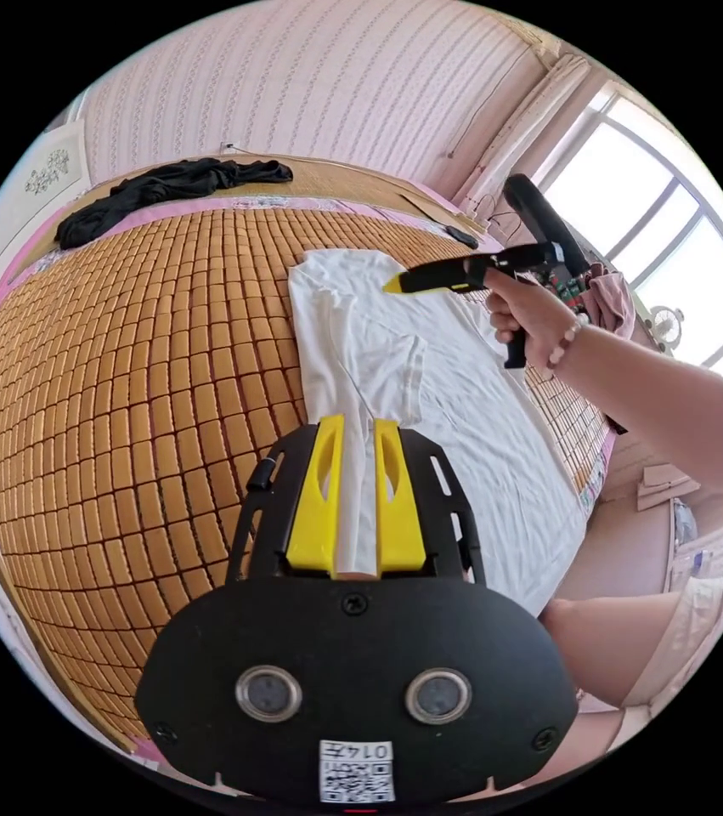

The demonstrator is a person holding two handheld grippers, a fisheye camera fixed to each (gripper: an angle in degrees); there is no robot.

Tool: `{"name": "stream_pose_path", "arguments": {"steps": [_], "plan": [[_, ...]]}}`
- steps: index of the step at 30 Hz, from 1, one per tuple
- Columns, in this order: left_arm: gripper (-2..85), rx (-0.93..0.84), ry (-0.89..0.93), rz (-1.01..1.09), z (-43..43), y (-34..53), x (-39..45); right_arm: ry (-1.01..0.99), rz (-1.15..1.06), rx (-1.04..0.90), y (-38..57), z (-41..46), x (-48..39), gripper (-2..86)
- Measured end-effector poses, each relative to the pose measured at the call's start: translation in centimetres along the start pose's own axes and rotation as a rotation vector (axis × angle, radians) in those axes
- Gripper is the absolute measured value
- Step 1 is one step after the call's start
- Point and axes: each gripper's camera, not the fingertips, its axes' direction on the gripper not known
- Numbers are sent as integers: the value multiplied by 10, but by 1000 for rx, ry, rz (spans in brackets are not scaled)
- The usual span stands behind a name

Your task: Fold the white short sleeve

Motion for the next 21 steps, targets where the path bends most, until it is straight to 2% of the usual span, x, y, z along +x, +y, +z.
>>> {"name": "stream_pose_path", "arguments": {"steps": [6, 8, 16, 21], "plan": [[72, -69, -26, 34, 41, -16, 20, -2, -24, -126, -44, 32, 16, 66], [57, -132, -50, 46, 61, -18, 24, -67, -29, -198, -49, 36, 22, 21], [27, -22, -99, -38, 47, -20, 17, -121, -166, -135, -56, -5, 2, 1], [19, 63, -126, -78, 31, -19, 6, -132, -273, -171, -79, 1, -20, 1]]}}
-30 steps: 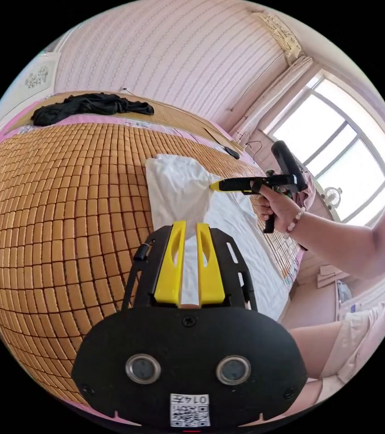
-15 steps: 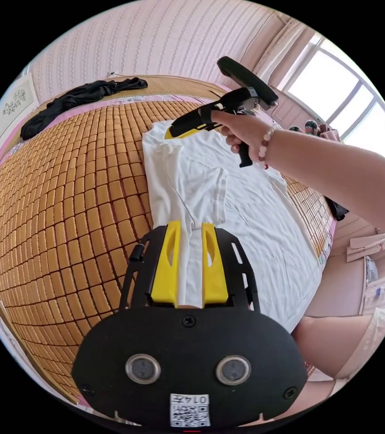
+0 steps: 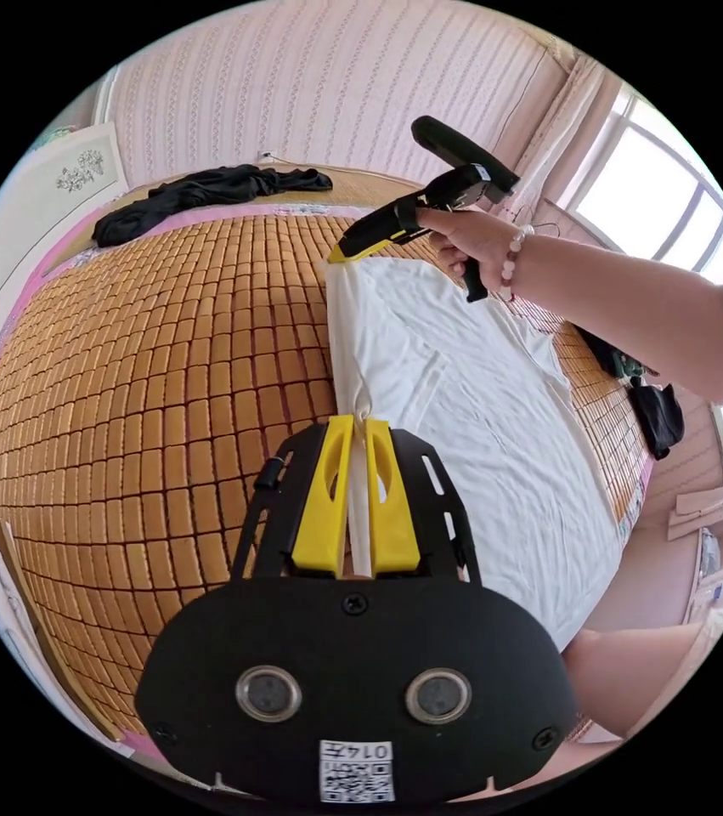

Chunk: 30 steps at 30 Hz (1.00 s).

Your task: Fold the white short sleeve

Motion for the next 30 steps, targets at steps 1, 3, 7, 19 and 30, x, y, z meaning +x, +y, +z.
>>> {"name": "stream_pose_path", "arguments": {"steps": [1, 3, 7, 19, 30], "plan": [[18, 20, -20, -15, -2, 0, -3, -6, -20, -20, -9, 4, -3, 1], [20, 21, -52, -45, 0, 1, -7, 17, -52, -66, -21, 16, -8, 2], [34, -66, -68, -150, 19, 4, -18, 129, -58, -174, -32, 36, -19, 17], [44, -65, -72, 13, -2, -15, 12, 575, 311, 122, 190, -84, -42, 17], [67, -153, 64, 469, 78, -137, 153, 488, 842, 219, 410, -147, 0, 69]]}}
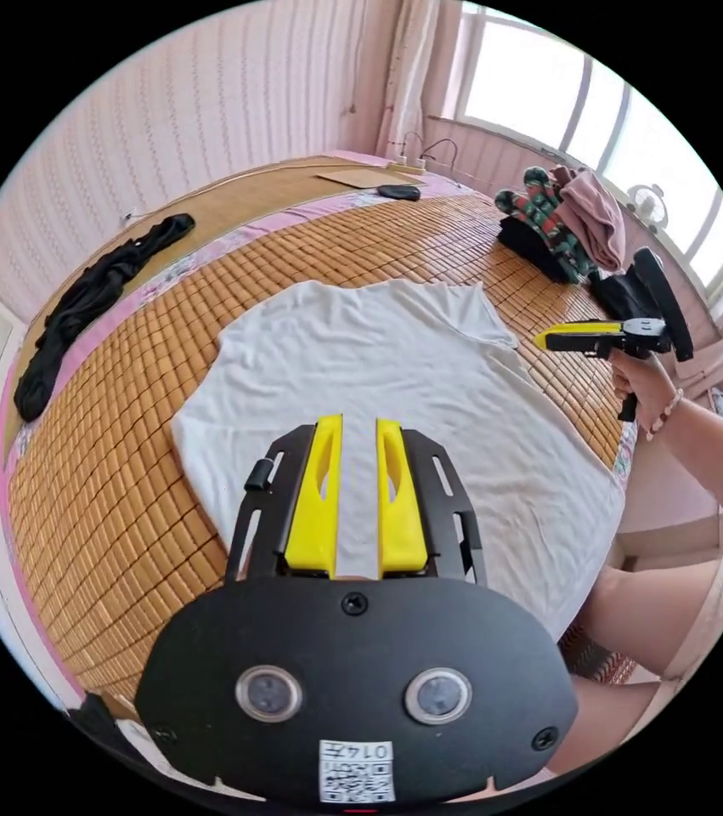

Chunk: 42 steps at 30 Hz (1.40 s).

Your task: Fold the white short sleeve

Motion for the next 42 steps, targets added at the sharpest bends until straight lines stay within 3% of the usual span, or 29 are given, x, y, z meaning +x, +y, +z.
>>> {"name": "stream_pose_path", "arguments": {"steps": [11, 18, 22, 27, 33, 36, 42], "plan": [[65, -13, 302, 156, 100, -174, 78, -283, 23, -12, -3, -8, 69, 65], [81, -78, 288, 184, 148, -231, 109, -324, 41, -37, 1, -10, 94, 16], [80, -89, 166, 255, 170, -244, 127, -352, 54, -22, 10, -20, 109, 1], [14, -98, 111, 317, 182, -238, 130, -364, 48, -7, 16, -34, 122, -2], [-2, 47, 30, 273, 105, -191, 82, -468, 22, 140, 22, -76, 138, -2], [2, 53, 21, 141, 71, -145, 47, -556, -97, 137, 20, -95, 125, -1], [50, 15, -42, -232, 62, -44, -9, -514, -274, -145, 31, -82, 93, 15]]}}
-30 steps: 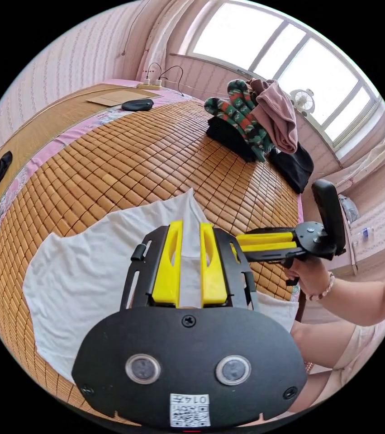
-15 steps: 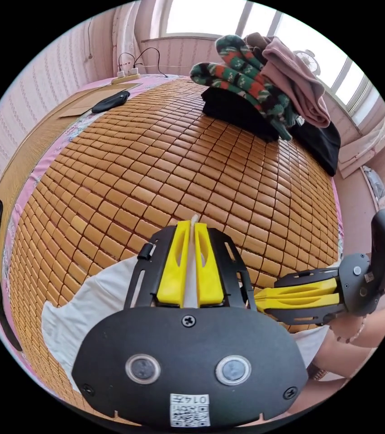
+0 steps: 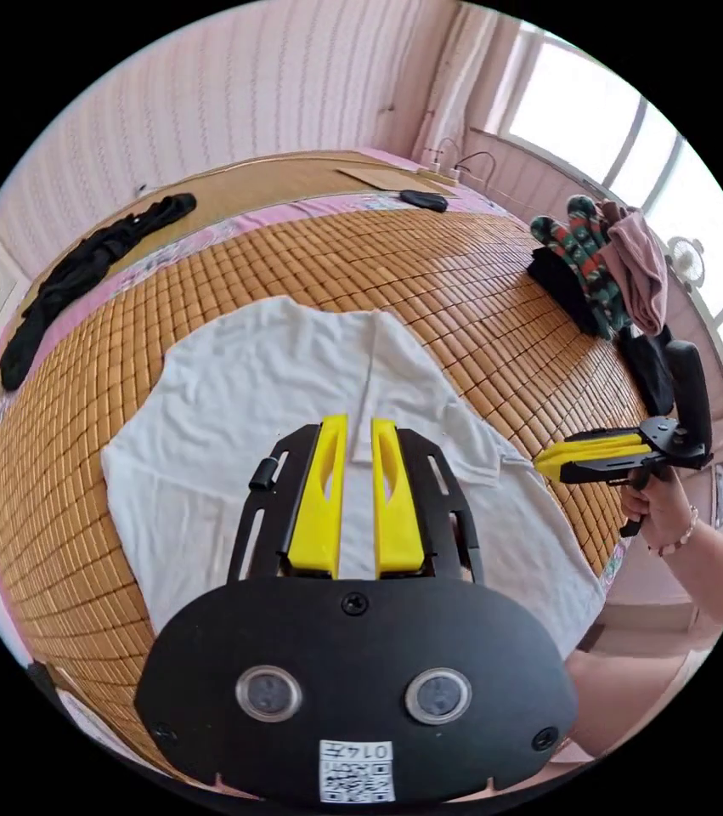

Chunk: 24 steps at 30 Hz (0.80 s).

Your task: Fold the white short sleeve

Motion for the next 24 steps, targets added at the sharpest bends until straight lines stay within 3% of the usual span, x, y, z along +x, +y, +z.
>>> {"name": "stream_pose_path", "arguments": {"steps": [7, 12, 17, 24], "plan": [[67, 57, -11, -190, -31, 57, -71, 212, -73, 5, -36, -3, -21, 31], [70, 112, -94, -279, -53, 80, -130, 253, -147, 55, -105, 2, -30, 44], [38, 92, -19, -427, -68, 95, -201, 262, -36, 23, -168, 23, -9, 103], [71, 98, 15, -483, -57, 95, -255, 177, -38, -52, -202, 27, 4, 11]]}}
